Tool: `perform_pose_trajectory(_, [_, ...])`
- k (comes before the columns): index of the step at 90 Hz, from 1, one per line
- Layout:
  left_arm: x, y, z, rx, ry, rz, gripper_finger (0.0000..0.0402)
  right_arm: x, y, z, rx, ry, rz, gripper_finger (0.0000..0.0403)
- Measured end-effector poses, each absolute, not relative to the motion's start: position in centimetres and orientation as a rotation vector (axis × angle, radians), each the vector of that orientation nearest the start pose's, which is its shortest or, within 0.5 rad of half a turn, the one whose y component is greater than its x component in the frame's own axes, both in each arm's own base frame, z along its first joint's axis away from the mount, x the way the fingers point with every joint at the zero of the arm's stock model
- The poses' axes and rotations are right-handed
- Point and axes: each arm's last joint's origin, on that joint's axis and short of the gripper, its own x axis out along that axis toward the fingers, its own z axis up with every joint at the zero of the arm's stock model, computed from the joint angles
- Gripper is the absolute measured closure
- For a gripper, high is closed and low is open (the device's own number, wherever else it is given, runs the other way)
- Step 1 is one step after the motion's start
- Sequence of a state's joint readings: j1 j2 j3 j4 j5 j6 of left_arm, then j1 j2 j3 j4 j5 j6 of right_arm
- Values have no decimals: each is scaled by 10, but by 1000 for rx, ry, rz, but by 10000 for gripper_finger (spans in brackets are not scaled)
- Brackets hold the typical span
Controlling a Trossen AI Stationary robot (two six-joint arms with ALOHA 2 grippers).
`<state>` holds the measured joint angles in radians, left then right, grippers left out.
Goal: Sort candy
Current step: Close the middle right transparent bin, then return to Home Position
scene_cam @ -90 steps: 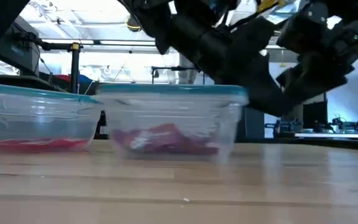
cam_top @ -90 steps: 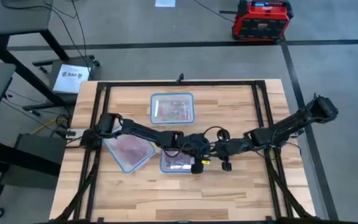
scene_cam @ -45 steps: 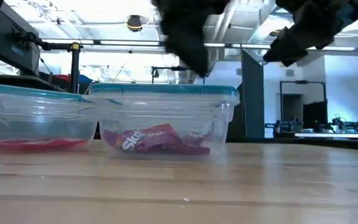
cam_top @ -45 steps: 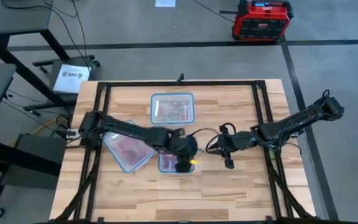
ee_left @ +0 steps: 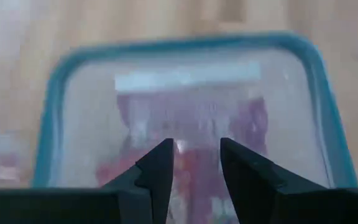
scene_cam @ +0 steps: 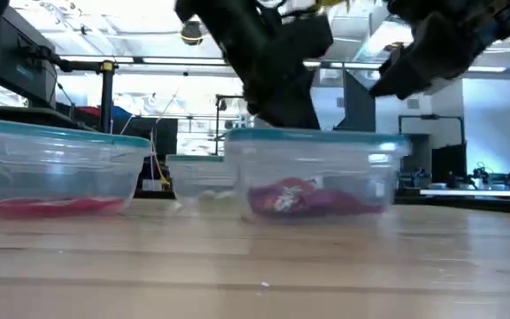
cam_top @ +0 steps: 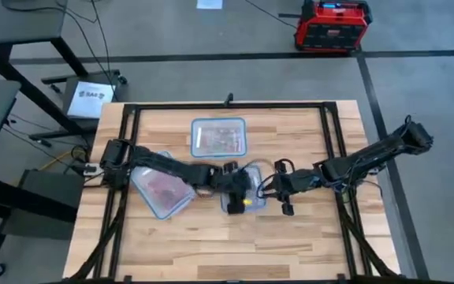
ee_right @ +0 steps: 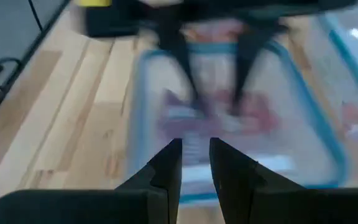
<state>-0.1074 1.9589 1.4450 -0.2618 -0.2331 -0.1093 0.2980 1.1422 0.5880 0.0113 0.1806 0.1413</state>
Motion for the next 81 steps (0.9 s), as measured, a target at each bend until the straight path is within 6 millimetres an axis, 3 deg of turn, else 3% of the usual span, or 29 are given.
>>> perform_pose_trajectory(8, [431,-26,225,1,736,126,286,218,60,227,21,490,73,332])
perform_pose_trajectory(18, [424,-33,261,17,664,55,321,208,55,243,9,404,78,337])
perform_pose_trajectory(27, [406,-42,289,94,640,63,384,200,44,256,2,345,50,374])
perform_pose_trajectory(40, [365,-45,316,145,589,137,398,182,20,253,9,291,-20,397])
perform_pose_trajectory(57, [304,-36,305,121,488,146,398,159,-8,214,50,174,-14,399])
perform_pose_trajectory(70, [261,-29,299,38,435,168,400,144,-18,203,95,129,-90,397])
perform_pose_trajectory(81, [239,-26,294,-62,409,186,401,138,-21,198,28,69,-109,397])
